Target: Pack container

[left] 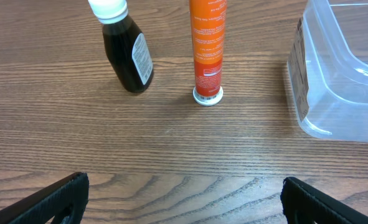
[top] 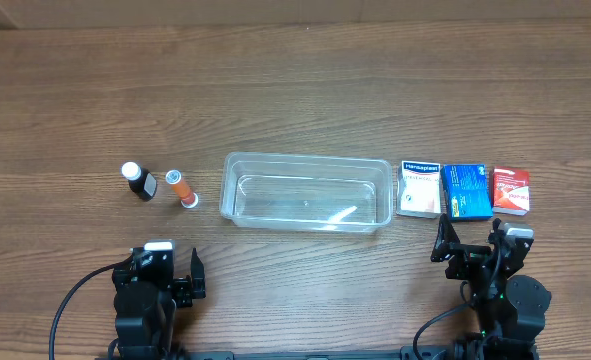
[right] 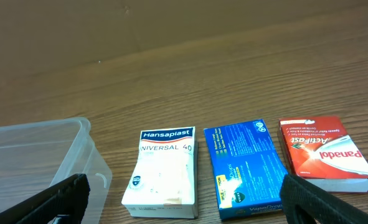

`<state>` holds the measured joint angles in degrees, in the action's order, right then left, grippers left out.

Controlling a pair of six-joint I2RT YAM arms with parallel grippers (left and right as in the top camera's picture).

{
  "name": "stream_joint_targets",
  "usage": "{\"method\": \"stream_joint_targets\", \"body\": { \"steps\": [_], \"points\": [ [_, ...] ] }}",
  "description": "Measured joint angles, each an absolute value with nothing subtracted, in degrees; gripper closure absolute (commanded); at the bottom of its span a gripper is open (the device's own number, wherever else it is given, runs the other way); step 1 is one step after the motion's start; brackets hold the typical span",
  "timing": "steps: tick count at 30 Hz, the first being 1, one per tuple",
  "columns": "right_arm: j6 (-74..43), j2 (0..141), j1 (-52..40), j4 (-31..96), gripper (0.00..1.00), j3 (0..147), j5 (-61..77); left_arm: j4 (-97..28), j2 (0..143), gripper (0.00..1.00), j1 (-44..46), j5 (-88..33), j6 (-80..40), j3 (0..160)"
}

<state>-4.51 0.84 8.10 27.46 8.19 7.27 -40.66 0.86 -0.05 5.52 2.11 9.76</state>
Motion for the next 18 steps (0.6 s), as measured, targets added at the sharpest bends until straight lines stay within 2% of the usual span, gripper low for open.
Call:
{"method": "stream_joint_targets", "body": {
  "steps": [8, 12, 18],
  "points": [
    [-5.37, 0.84, 8.10, 26.85, 0.00, 8.16, 7.81, -40.66, 0.86, 0.00, -0.05, 5.52, 2.11, 9.76],
    [-10.00, 1.21, 8.10, 26.50, 0.00, 9.21, 13.39, -40.64, 0.86, 0.00, -0.05, 5.54, 2.11, 9.76],
    [-12.58, 15.00, 8.10, 29.45, 0.00, 30.92, 16.32, -40.64, 0.84, 0.00, -0.05, 5.52, 2.11, 9.74]
  ]
}}
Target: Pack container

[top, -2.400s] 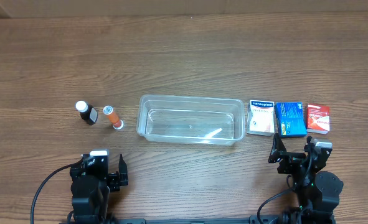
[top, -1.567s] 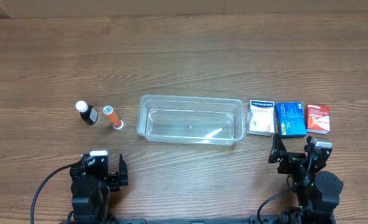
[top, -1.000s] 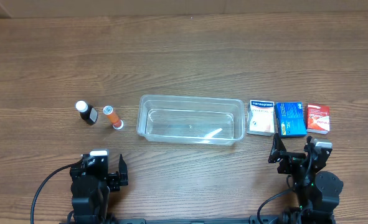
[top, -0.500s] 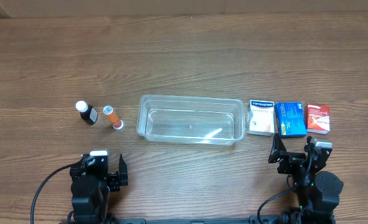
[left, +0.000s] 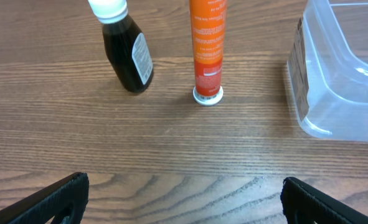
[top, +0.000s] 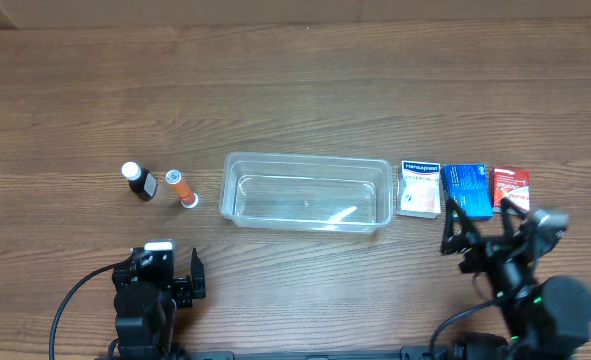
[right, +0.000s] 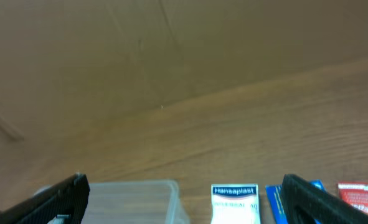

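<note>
A clear plastic container (top: 307,191) lies empty at the table's middle. To its right sit a white Hansaplast box (top: 419,188), a blue box (top: 466,188) and a red Panadol box (top: 510,186). To its left stand a dark bottle (top: 140,181) with a white cap and an orange tube (top: 182,187). My right gripper (top: 487,234) is open, raised just in front of the blue and red boxes, with nothing between its fingers. Open and empty as well, my left gripper (top: 160,272) rests near the front edge, short of the dark bottle (left: 126,51) and orange tube (left: 207,46).
Bare wood table (top: 295,90) stretches behind the row of objects. In the right wrist view the container's corner (right: 137,199), the Hansaplast box (right: 235,202) and the edges of the blue box (right: 274,202) and red box (right: 360,193) show low in the picture.
My right gripper has risen and moved toward the blue and red boxes, tilting its camera up so the boxes sit lower and smaller. The left arm has not moved.
</note>
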`<state>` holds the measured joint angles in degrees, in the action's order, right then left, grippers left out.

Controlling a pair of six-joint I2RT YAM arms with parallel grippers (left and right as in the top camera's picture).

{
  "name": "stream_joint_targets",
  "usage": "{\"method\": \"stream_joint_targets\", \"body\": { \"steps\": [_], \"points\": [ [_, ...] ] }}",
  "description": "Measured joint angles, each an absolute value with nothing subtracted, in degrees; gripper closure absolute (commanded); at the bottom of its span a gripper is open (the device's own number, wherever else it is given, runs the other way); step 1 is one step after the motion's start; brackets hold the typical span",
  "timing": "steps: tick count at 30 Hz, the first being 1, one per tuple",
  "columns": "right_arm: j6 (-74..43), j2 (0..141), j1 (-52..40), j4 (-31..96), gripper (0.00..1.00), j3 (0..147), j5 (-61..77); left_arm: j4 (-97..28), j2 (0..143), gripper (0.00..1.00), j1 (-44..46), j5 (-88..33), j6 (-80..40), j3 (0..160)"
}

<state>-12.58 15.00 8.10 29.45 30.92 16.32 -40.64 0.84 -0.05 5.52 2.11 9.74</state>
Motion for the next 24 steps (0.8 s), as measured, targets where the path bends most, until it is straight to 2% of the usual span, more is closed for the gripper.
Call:
{"method": "stream_joint_targets", "body": {
  "steps": [4, 7, 13, 17, 24],
  "points": [
    [-12.56, 32.60, 8.10, 41.85, 0.00, 46.94, 15.27, -40.69, 0.84, 0.00, -0.05, 5.52, 2.11, 9.69],
    [-11.75, 51.96, 8.10, 54.78, 0.00, 59.35, 14.63, -40.62, 0.86, 0.00, -0.05, 5.52, 2.11, 9.65],
    [-11.46, 77.93, 7.88, 58.83, 0.00, 65.25, 21.63, -40.64, 0.86, 0.00, -0.05, 5.50, 2.11, 9.65],
    [-12.14, 88.05, 5.21, 58.83, 0.00, 65.25, 20.71, -40.69, 0.86, 0.00, -0.05, 5.50, 2.11, 9.65],
    [-20.84, 90.02, -4.12, 56.75, 0.00, 65.21, 5.45, -40.66, 0.86, 0.00, -0.05, 5.50, 2.11, 9.65]
  ]
}}
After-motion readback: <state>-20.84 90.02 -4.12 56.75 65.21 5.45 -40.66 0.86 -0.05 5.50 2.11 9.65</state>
